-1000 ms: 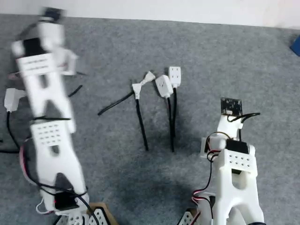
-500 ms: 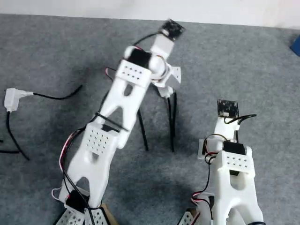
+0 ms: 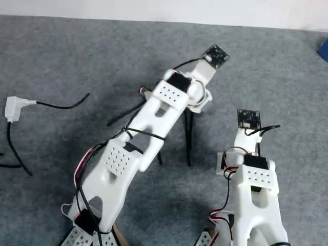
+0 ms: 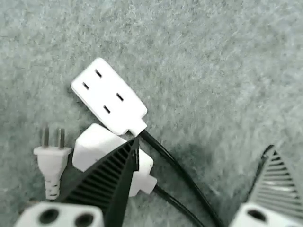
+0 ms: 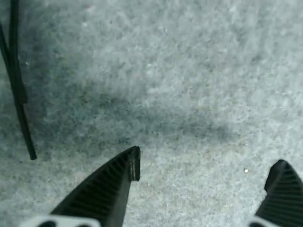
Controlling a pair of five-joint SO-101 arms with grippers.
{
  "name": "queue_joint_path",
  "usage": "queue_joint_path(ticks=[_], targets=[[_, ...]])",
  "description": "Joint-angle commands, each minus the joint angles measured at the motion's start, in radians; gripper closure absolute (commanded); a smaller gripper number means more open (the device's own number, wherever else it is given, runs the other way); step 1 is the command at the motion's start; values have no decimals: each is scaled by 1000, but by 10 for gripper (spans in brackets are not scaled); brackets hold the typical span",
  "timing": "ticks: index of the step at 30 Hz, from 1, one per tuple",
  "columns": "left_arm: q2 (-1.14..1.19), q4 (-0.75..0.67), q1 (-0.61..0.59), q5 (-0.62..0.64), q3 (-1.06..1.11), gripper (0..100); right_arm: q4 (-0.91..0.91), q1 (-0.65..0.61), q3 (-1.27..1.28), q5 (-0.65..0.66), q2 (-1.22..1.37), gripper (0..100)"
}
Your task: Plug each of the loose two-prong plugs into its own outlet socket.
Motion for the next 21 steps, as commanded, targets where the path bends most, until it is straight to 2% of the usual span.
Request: queue_joint_path(ticks=[1,6,12,16,21], targets=[[-12,-23,-16,6,-8,611,-18,-8,-2,0,-2,601],[13,58,-125,6,-25,611,-18,-8,-2,0,-2,601],[16,333,-223,6,-226,611,-81,-8,36,0,-2,601],[22,496,-232,5,-357,611,-81,-8,36,0,-2,601],[21,508,-216,9,-401,611,-81,-10,38,0,-2,601]])
